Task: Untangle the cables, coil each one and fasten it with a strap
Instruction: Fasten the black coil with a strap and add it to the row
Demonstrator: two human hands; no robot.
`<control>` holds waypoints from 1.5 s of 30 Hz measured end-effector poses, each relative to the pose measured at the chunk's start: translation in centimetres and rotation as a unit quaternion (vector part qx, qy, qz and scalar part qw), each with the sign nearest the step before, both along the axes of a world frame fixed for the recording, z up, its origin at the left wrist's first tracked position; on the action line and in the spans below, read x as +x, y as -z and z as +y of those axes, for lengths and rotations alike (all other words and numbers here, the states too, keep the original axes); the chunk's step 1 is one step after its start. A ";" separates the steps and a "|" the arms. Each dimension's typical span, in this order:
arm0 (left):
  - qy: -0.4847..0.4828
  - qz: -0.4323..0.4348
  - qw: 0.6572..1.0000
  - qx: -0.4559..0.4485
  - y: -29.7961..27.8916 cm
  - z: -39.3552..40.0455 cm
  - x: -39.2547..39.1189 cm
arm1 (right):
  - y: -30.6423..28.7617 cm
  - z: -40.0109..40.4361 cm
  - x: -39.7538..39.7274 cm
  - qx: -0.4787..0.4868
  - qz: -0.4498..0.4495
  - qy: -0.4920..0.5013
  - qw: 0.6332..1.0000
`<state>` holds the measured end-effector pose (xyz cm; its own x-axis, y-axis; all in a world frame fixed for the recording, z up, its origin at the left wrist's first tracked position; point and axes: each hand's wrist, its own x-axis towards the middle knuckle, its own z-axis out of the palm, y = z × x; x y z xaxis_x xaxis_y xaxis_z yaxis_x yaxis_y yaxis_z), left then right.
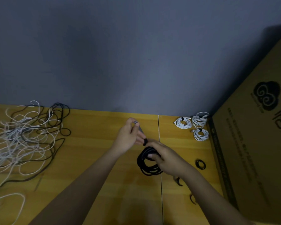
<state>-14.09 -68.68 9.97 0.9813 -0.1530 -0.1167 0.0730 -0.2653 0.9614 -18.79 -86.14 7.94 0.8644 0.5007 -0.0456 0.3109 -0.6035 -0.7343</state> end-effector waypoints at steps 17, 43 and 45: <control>-0.036 -0.076 0.996 0.043 0.1 0.8 -0.4 | -1.2 1.1 -0.4 0.191 0.011 0.107 0.976; 0.083 0.236 0.960 -0.127 0.1 1.8 -1.1 | -3.2 1.1 -1.7 0.227 0.080 0.097 0.966; 0.086 0.230 0.960 -0.132 -0.4 1.9 -1.1 | -3.1 1.2 -1.7 0.232 0.084 0.101 0.964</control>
<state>-15.21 -66.80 10.37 0.7930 -0.3916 -0.4667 0.4829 -0.0632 0.8734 -20.50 -84.95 11.04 0.9462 0.3234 -0.0059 0.0739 -0.2340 -0.9694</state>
